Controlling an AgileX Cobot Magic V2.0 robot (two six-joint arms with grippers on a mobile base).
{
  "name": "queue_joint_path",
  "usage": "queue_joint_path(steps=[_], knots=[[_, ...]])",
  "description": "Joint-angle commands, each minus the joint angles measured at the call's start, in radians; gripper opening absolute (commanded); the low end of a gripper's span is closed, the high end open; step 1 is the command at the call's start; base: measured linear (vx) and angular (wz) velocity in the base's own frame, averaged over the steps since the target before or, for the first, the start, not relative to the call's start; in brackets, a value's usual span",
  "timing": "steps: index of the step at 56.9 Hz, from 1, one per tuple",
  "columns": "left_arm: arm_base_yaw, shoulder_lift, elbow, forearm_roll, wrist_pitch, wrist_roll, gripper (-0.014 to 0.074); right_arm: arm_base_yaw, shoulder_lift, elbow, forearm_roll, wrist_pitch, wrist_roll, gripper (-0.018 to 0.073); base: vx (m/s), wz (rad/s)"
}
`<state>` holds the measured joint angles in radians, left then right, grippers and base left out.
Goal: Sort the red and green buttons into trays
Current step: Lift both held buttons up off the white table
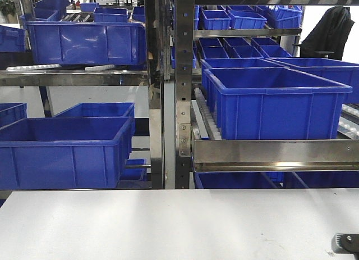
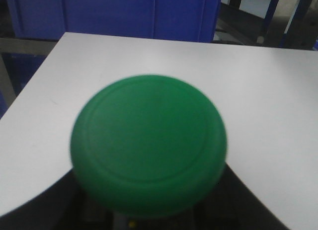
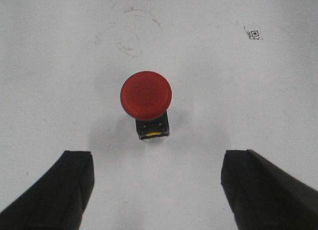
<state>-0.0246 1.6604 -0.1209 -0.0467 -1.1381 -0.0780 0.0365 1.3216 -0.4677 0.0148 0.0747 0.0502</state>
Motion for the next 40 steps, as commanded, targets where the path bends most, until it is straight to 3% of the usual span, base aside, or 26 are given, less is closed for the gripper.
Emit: queue_joint_path(steps=[1,19,40], knots=[[0.001,-0.052,-0.006,0.007,-0.098,-0.01,-0.0003,-0.005,0.049,-0.043,0.006,-0.131,0.002,0.0592,0.0,0.0],[0.001,-0.075,-0.006,0.109,-0.114,-0.01,-0.0003,-0.005,0.217,-0.113,0.004,-0.225,-0.002,0.0592,0.0,0.0],[0.001,-0.075,-0.008,0.128,-0.191,-0.018,-0.0003,-0.005,0.358,-0.136,-0.023,-0.306,-0.002,0.0578,0.0,0.0]])
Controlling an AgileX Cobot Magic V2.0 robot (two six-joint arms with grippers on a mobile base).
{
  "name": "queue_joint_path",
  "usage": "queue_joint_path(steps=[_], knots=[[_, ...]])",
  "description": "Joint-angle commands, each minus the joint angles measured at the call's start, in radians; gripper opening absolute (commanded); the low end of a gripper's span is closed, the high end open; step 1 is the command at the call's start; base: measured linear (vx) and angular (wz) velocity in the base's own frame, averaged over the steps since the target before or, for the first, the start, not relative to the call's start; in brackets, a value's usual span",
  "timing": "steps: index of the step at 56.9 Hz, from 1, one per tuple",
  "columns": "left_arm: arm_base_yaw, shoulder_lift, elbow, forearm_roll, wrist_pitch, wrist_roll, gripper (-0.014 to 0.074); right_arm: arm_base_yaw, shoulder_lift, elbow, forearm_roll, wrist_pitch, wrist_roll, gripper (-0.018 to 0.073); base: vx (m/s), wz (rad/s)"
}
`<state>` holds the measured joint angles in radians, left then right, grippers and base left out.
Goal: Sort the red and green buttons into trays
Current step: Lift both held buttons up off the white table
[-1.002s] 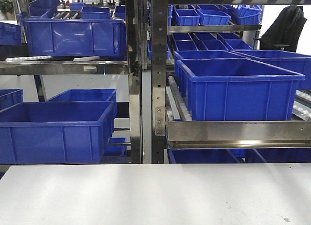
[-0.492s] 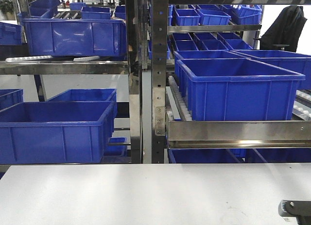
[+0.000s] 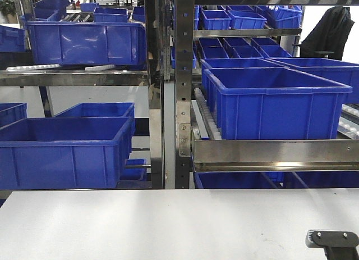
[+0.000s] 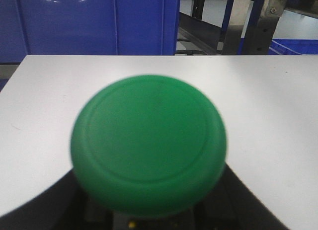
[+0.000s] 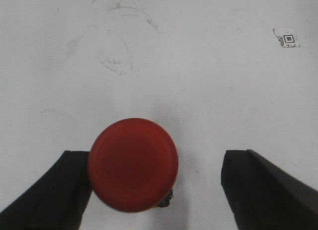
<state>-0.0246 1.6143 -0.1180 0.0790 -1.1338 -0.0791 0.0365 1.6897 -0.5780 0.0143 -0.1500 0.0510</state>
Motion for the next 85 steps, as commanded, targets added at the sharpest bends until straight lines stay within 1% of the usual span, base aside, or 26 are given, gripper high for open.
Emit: queue_joint_path(steps=[1,8,15,21,34,43,47,50,55,59,63,66,69,74,80,81,85], knots=[[0.001,-0.029,-0.011,0.002,-0.195,-0.022,-0.0003,-0.005,-0.006,-0.026,-0.027,-0.082,-0.003,0.0573,0.0,0.0],[0.001,-0.029,-0.011,0.002,-0.195,-0.062,-0.0003,-0.005,0.026,-0.026,-0.03,-0.095,-0.003,0.0544,0.0,0.0],[0.001,-0.029,-0.011,0.003,-0.195,-0.062,-0.0003,-0.005,0.05,-0.026,-0.03,-0.156,-0.003,0.0495,0.0,0.0],[0.001,-0.029,-0.011,0.003,-0.195,-0.062,-0.0003,-0.005,0.063,-0.026,-0.03,-0.163,-0.003,0.0438,0.0,0.0],[0.001,-0.029,-0.011,0.003,-0.227,-0.062,-0.0003,-0.005,0.071,-0.026,-0.03,-0.157,-0.002,0.0256,0.0,0.0],[0.001,-0.029,-0.014,0.03,-0.243,-0.063,-0.0003,-0.005,0.061,-0.026,-0.031,-0.157,-0.002,0.0117,0.0,0.0],[0.001,-0.029,-0.014,0.048,-0.247,-0.081,-0.0003,0.002,0.035,-0.026,-0.033,-0.157,-0.005,0.0064,0.0,0.0],[0.001,-0.029,-0.014,0.053,-0.247,-0.105,-0.0003,0.007,0.006,-0.026,-0.057,-0.157,-0.007,0.0025,0.0,0.0],[0.001,-0.029,-0.014,0.064,-0.247,-0.114,-0.0003,0.017,-0.063,-0.026,-0.116,-0.147,-0.004,-0.0015,0.0,0.0],[0.001,-0.038,-0.014,0.09,-0.247,-0.114,-0.0003,0.023,-0.115,-0.026,-0.15,-0.134,-0.001,-0.0015,0.0,0.0],[0.0,-0.067,-0.016,0.109,-0.246,-0.114,-0.0003,0.023,-0.177,-0.026,-0.158,-0.111,0.002,-0.0015,0.0,0.0],[0.0,-0.092,-0.023,0.106,-0.238,-0.122,-0.0003,0.021,-0.218,-0.026,-0.157,-0.093,0.002,-0.0013,0.0,0.0],[0.0,-0.127,-0.045,0.105,-0.208,-0.14,-0.0003,0.021,-0.251,-0.026,-0.156,-0.076,0.002,-0.0013,0.0,0.0],[0.0,-0.2,-0.101,0.106,-0.112,-0.16,-0.0003,0.021,-0.313,-0.026,-0.157,-0.047,0.002,-0.0012,0.0,0.0],[0.0,-0.287,-0.208,0.109,0.113,-0.166,-0.0003,0.021,-0.385,-0.026,-0.157,-0.016,0.002,-0.0012,0.0,0.0],[0.0,-0.306,-0.225,0.113,0.166,-0.166,-0.0003,0.021,-0.396,-0.026,-0.157,-0.013,0.002,-0.0012,0.0,0.0],[0.0,-0.364,-0.306,0.138,0.303,-0.166,-0.0003,0.021,-0.445,-0.026,-0.157,-0.006,0.002,-0.0012,0.0,0.0]])
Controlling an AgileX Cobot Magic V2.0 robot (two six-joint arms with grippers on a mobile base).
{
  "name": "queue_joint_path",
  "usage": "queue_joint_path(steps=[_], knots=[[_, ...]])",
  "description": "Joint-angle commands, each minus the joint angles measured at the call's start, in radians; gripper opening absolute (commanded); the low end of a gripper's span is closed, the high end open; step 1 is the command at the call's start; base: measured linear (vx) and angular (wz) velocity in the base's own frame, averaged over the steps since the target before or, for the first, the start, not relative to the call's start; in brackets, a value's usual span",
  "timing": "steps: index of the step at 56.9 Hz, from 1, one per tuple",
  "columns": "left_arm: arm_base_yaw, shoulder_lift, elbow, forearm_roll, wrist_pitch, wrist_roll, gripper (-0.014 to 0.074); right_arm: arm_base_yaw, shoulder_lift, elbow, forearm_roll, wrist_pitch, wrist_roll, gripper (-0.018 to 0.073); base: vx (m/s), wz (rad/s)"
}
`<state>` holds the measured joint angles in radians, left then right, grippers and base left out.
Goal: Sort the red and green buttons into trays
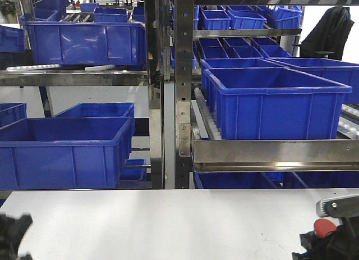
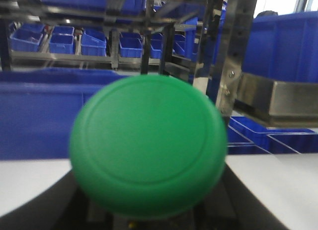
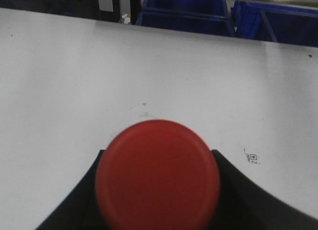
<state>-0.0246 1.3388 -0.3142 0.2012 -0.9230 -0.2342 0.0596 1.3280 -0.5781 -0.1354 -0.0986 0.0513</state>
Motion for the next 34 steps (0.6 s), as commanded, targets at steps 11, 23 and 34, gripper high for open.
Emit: queue_joint_path(steps=[11,23,34], knots=[[0.0,-0.22,-0.252,0.116,0.308,-0.011,-0.0003,-0.002,-0.229,-0.026,-0.008,-0.107,0.002,-0.0012,0.0,0.0],[-0.025,-0.388,-0.326,0.117,0.615,-0.102,-0.0003,0.036,-0.365,-0.026,-0.001,-0.053,0.018,-0.001,0.0,0.0],[-0.14,-0.526,-0.326,0.116,0.757,-0.108,-0.0003,0.252,-0.422,-0.06,-0.004,0.011,0.042,-0.0009,0.0,0.0]])
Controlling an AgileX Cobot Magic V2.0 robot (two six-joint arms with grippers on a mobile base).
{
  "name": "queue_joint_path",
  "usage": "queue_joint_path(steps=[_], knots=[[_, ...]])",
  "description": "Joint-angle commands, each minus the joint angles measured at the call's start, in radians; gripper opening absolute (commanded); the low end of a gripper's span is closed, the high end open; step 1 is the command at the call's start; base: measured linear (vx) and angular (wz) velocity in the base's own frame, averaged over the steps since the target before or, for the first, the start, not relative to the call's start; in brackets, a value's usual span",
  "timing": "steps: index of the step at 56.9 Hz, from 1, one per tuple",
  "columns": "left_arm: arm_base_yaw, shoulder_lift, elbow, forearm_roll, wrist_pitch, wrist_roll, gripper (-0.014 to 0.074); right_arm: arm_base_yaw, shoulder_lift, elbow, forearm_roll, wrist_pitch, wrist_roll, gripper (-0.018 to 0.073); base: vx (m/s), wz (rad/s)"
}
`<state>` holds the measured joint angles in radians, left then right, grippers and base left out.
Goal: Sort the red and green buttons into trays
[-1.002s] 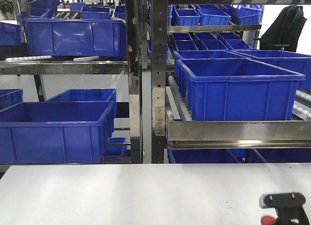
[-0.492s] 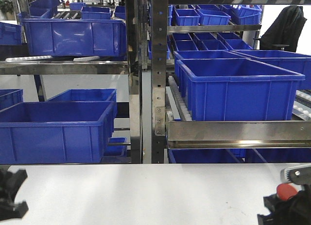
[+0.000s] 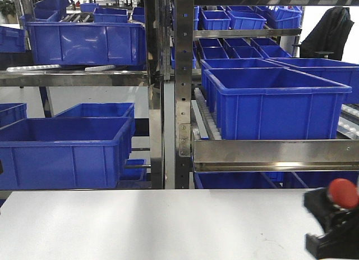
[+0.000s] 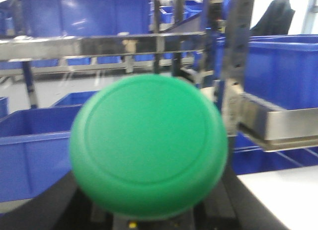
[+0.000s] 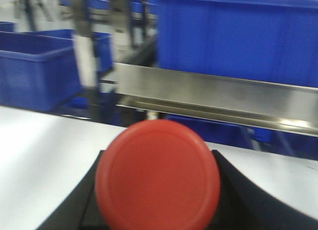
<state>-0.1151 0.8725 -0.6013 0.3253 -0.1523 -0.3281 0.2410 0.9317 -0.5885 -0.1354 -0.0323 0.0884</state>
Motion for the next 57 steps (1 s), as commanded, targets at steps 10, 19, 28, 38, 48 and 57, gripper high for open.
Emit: queue_joint_path(steps=[10,19,28,38,48,57], knots=[[-0.162,-0.159,-0.037,-0.011,0.103,-0.022,-0.0003,0.145,-0.073,-0.057,0.017,-0.041,0.021,-0.0009,0.0,0.0],[-0.22,-0.227,-0.037,-0.011,0.177,-0.022,-0.0003,0.146,-0.144,-0.056,0.025,0.044,0.011,-0.0009,0.0,0.0],[-0.23,-0.281,0.005,-0.027,0.201,-0.022,-0.0003,0.144,-0.219,-0.054,0.006,0.118,0.009,-0.0009,0.0,0.0],[-0.23,-0.355,0.116,-0.063,0.177,-0.021,-0.0001,0.142,-0.241,-0.054,-0.011,0.14,0.009,-0.0009,0.0,0.0],[-0.23,-0.392,0.139,-0.063,0.133,-0.02,0.0,0.142,-0.237,-0.054,-0.011,0.143,0.009,-0.0009,0.0,0.0],[-0.23,-0.389,0.139,-0.063,0.112,-0.021,0.0,0.142,-0.237,-0.054,-0.011,0.146,0.009,-0.0009,0.0,0.0]])
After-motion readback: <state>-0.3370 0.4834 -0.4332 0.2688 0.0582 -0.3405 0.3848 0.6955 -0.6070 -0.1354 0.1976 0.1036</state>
